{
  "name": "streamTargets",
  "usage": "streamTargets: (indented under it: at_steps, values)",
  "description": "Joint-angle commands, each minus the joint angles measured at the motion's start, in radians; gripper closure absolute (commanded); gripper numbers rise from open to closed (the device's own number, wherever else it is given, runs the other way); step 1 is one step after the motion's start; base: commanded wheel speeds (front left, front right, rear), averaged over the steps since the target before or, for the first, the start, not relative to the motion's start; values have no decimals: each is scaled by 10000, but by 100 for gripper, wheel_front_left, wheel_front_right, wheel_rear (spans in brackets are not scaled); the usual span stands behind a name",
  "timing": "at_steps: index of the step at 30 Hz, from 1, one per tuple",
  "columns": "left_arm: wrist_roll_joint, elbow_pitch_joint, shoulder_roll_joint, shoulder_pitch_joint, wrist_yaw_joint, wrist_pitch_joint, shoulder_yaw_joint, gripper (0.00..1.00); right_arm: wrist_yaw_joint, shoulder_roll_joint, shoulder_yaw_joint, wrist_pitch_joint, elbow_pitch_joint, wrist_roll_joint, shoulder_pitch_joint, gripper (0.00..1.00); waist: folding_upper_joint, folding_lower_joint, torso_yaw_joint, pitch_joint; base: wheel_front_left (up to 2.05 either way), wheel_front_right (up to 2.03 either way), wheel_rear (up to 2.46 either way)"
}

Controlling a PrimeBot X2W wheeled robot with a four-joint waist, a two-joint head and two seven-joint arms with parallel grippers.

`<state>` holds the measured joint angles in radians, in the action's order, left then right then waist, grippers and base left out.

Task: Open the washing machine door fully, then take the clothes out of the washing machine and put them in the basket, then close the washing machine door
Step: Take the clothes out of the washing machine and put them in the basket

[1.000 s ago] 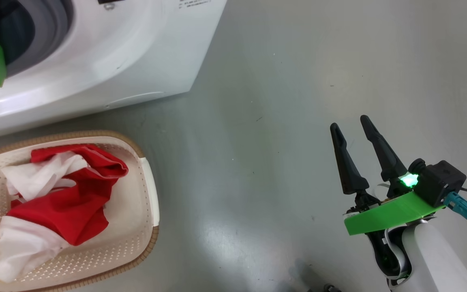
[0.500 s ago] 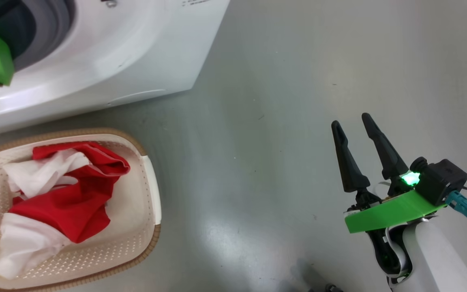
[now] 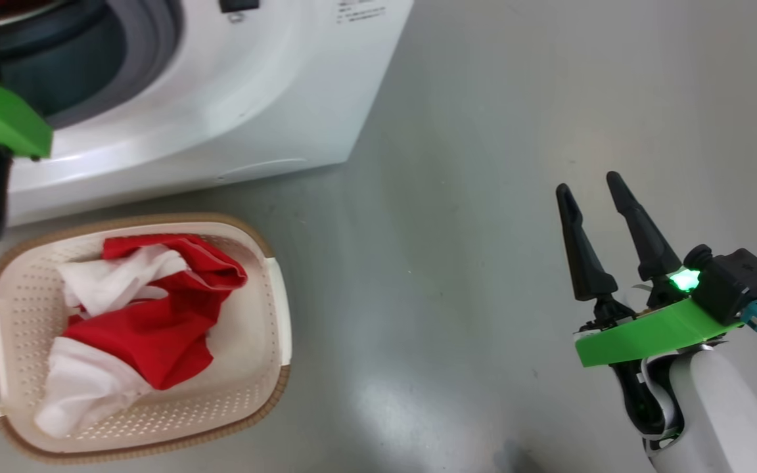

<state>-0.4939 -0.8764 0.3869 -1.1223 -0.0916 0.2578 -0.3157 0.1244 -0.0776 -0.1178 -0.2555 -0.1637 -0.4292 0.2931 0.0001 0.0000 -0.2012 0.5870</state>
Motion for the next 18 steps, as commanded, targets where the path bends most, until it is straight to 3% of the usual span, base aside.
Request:
streamTargets:
  at_steps: [1,18]
  values:
    - [67,372,366,268,85,40,476,100,63,-141,-174,-63,206,102,-233,0,-1,0,211,-216,0,0,0]
    - [1488,2995,-1076,3116,-271,40,3615,100,63,-415,-69,-63,135,148,-721,0,-1,0,874,-1343,0,0,0]
